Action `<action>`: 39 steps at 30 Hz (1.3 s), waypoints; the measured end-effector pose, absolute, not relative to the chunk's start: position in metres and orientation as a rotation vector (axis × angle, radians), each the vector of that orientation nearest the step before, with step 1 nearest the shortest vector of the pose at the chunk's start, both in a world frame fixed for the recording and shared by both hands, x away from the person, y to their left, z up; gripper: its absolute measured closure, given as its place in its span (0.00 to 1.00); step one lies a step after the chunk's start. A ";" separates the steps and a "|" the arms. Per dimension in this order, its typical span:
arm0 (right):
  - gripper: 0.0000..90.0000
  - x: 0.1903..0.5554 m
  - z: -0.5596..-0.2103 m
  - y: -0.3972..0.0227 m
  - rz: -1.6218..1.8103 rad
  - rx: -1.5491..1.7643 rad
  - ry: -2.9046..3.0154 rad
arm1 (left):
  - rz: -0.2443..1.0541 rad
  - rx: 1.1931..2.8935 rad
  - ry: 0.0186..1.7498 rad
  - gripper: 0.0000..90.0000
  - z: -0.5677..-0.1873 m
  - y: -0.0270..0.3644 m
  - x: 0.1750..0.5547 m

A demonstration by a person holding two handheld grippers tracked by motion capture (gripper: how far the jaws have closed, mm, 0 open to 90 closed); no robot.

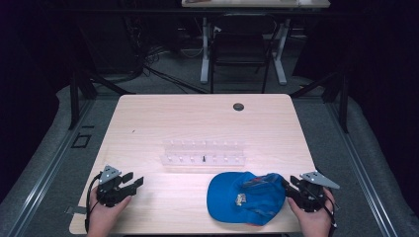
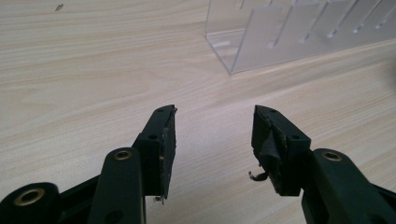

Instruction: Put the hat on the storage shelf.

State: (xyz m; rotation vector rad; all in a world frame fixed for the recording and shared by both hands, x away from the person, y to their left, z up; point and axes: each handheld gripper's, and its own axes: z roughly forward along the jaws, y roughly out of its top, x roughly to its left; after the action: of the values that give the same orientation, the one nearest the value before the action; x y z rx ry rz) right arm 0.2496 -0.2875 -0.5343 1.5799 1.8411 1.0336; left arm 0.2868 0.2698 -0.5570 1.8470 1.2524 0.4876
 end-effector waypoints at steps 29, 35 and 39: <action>0.68 0.251 -0.516 -0.295 0.854 1.748 2.062 | 0.416 1.862 1.274 0.60 -0.556 0.264 0.293; 0.69 0.257 -0.506 -0.295 0.851 1.790 2.080 | 0.420 1.872 1.270 0.60 -0.557 0.261 0.293; 0.68 0.261 -0.499 -0.298 0.874 1.843 2.088 | 0.417 1.881 1.268 0.60 -0.557 0.261 0.292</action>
State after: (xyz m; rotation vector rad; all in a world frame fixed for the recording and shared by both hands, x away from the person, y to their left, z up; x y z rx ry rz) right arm 0.2614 -0.2980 -0.4989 1.8435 2.0878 0.8739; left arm 0.2924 0.2607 -0.5573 1.8810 1.2679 0.4173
